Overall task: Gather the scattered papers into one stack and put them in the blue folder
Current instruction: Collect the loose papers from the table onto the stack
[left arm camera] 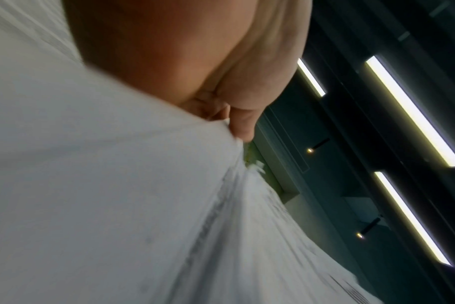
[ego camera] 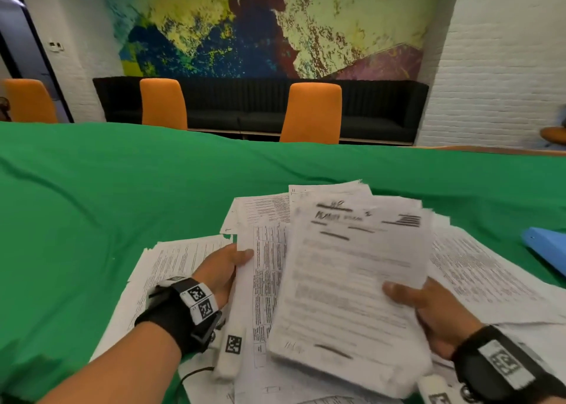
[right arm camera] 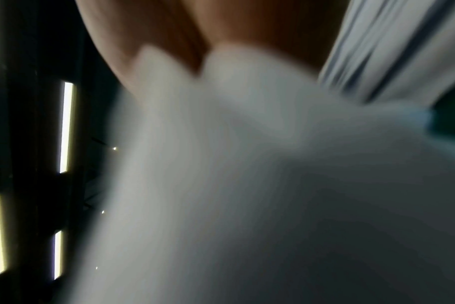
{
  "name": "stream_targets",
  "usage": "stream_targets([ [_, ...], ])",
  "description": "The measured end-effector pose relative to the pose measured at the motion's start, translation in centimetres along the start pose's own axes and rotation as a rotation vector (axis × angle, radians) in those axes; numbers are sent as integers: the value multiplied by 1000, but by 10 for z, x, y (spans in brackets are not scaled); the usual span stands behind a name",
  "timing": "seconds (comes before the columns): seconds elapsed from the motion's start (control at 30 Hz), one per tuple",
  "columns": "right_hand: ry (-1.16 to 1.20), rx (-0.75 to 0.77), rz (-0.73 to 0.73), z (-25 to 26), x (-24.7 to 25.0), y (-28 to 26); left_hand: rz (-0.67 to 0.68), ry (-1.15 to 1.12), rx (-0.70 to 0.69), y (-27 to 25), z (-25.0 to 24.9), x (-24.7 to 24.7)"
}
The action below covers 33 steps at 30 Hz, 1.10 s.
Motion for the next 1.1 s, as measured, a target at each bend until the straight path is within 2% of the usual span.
stream_targets([
  [0.13,1,-114,142,-25,-28,8,77,9,-67,-14,-2,-14],
  [0.27,-26,-135,190,-29,-36,10,232,108,-143,-25,-9,-37],
  [0.33,-65,-86,193,-21,-37,10,256,125,-188,-33,-18,-45],
  [0.43,-112,103,167,0,-39,9,319,115,-282,-46,-38,-52],
  [0.57,-21,249,67,27,-33,4,384,48,-389,-63,-61,-59],
  [0.63,-3,295,26,38,-32,-1,306,80,-484,-71,-67,-64],
  [0.73,-44,409,-35,53,-36,-6,48,192,-708,-76,-78,-69],
  [0.83,-89,518,-36,58,-40,-8,-88,174,-788,-75,-80,-69],
  [0.93,-128,519,51,49,-43,-10,-90,176,-721,-71,-66,-67],
  [1.1,-153,350,44,24,-33,-7,53,204,-627,-68,-42,-66],
])
Point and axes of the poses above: each hand's wrist, its own y-axis towards the middle knuckle, its own x-axis out of the back of the hand, z = x × y, the point moved 4 cm from there along y, towards the middle knuckle, and after that the axes turned 9 degrees about x, right-handed, at the moved point
